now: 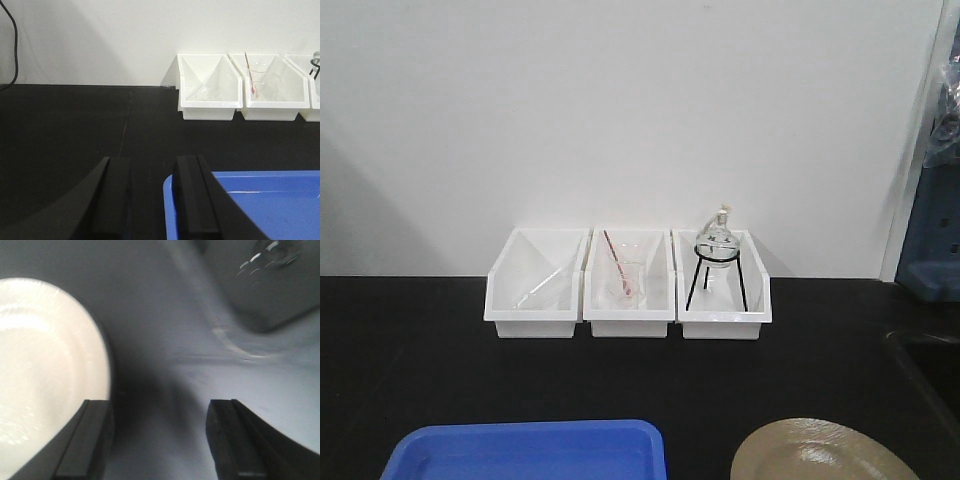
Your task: Place disk in tray to left cabinet
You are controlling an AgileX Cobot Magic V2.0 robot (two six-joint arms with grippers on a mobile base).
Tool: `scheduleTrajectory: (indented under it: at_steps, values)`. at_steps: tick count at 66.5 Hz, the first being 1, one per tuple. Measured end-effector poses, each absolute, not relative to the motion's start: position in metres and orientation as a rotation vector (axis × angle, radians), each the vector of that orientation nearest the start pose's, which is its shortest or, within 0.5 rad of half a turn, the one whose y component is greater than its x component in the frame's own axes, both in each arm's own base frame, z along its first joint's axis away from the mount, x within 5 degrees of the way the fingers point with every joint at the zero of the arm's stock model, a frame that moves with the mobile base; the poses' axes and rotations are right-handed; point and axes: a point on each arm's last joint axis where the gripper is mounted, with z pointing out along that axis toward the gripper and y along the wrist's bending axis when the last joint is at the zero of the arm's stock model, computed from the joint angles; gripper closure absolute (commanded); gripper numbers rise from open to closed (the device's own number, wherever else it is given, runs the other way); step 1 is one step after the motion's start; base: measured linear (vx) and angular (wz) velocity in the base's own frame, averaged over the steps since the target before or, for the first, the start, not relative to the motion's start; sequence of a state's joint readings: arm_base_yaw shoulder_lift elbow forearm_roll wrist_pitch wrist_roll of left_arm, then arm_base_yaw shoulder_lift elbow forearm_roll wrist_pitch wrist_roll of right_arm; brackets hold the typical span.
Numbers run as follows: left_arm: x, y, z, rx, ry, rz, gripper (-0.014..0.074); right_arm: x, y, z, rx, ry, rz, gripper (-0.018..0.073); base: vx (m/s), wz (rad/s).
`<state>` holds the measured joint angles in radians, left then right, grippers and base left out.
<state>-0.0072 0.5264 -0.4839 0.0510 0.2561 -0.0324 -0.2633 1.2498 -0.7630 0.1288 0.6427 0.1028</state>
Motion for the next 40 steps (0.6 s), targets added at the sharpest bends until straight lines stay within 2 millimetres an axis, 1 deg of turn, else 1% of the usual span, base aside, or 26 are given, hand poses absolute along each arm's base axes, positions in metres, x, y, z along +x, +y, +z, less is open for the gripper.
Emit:
scheduleTrajectory:
  at_steps: [5,11,16,20,22,33,40]
  values:
    - [0.114,0.000,0.312,0.012,1.782,0.018,0.0237,0.240,-0.053,0.235,0.563,2.541,0.141,0.0092,0.00,0.00]
    - [0.114,0.000,0.312,0.012,1.782,0.018,0.0237,0.255,-0.051,0.213,0.556,2.587,0.231,0.0092,0.00,0.00]
    - [0.114,0.000,0.312,0.012,1.782,0.018,0.0237,0.263,-0.049,0.198,0.523,2.622,0.288,0.0092,0.00,0.00]
    - [0.114,0.000,0.312,0.012,1.782,0.018,0.0237,0.269,-0.047,0.186,0.528,2.634,0.343,0.0092,0.00,0.00]
    - [0.114,0.000,0.312,0.012,1.782,0.018,0.0237,0.272,-0.047,0.181,0.500,2.643,0.349,0.0092,0.00,0.00]
    - [0.114,0.000,0.312,0.012,1.782,0.018,0.0237,0.281,-0.046,0.161,0.475,2.659,0.413,0.0092,0.00,0.00]
    - [0.114,0.000,0.312,0.012,1.782,0.018,0.0237,0.285,-0.044,0.154,0.468,2.657,0.449,0.0114,0.00,0.00]
